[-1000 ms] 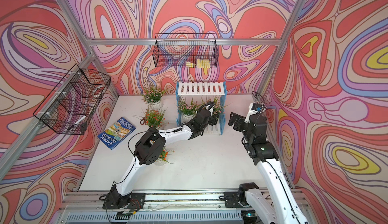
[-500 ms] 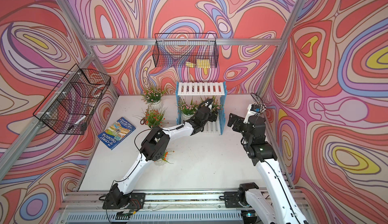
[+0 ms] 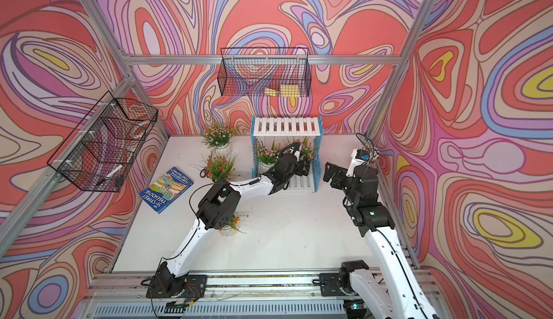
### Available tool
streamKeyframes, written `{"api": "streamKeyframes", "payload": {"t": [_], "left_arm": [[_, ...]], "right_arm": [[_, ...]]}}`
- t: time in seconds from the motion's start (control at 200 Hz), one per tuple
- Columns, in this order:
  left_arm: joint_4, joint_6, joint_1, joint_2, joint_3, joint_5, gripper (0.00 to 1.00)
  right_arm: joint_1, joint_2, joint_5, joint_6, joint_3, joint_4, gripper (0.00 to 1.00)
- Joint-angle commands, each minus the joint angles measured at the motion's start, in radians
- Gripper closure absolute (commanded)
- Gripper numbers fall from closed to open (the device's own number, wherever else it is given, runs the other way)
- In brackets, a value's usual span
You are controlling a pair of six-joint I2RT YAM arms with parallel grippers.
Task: Place the baby's breath potted plants on the rack by color
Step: Place the baby's breath potted plant on the rack.
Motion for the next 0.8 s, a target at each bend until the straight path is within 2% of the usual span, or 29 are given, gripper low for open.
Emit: {"api": "streamKeyframes", "payload": {"t": [0.0,0.29,0.416,0.576,0.796], "left_arm": [[0.13,0.0,-0.001,-0.085,-0.087,0.035,0.0],[0.25,-0.028,-0.001,-0.185,-0.279,0.127,0.0],[0.262,-0.041,-0.01,-0.286,-0.405,0.224,0.0],[0.143,-0.025,-0.059,-0.511,-0.558,0.331,0.0],[-0.182,-0.052,-0.155,-0.857,-0.687,0.336,0.11]], "right_arm": [[-0.003,-0.029,-0.011,-0.006,-0.015,0.001,0.02],[-0.003,-0.043,-0.016,-0.008,-0.007,-0.02,0.02],[-0.003,-0.032,-0.024,0.002,-0.003,-0.028,0.02],[-0.003,-0.032,0.001,0.025,-0.006,-0.034,0.03],[-0.002,-0.03,-0.058,0.064,-0.032,0.013,0.03]]}}
